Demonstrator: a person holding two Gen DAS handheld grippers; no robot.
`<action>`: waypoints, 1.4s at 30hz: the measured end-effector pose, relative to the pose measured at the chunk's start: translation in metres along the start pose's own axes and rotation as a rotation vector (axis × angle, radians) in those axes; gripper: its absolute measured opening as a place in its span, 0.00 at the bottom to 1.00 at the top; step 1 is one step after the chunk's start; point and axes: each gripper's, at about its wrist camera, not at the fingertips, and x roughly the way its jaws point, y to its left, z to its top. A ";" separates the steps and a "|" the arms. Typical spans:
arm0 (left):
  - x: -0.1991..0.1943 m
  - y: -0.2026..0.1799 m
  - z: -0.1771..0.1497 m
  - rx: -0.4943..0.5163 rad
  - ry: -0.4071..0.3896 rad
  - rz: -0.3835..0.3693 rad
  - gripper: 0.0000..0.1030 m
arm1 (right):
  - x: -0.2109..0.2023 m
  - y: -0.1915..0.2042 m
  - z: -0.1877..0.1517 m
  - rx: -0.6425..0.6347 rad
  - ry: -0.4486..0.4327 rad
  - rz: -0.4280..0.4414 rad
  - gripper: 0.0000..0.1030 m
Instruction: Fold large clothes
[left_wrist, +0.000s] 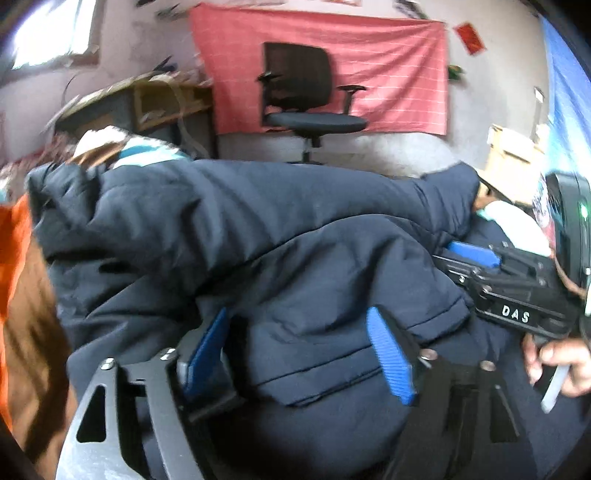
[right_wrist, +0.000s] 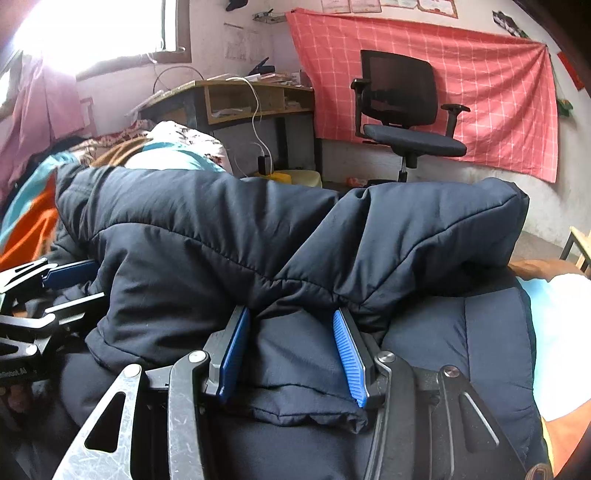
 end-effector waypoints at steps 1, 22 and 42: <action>-0.003 0.003 0.002 -0.032 0.001 0.000 0.71 | -0.002 -0.001 0.001 0.004 -0.001 0.005 0.45; -0.099 -0.005 0.019 -0.183 -0.128 0.060 0.92 | -0.088 -0.015 0.024 0.096 -0.044 0.060 0.85; -0.205 -0.068 -0.020 -0.116 -0.174 0.065 0.98 | -0.202 0.008 -0.006 0.036 -0.126 0.072 1.00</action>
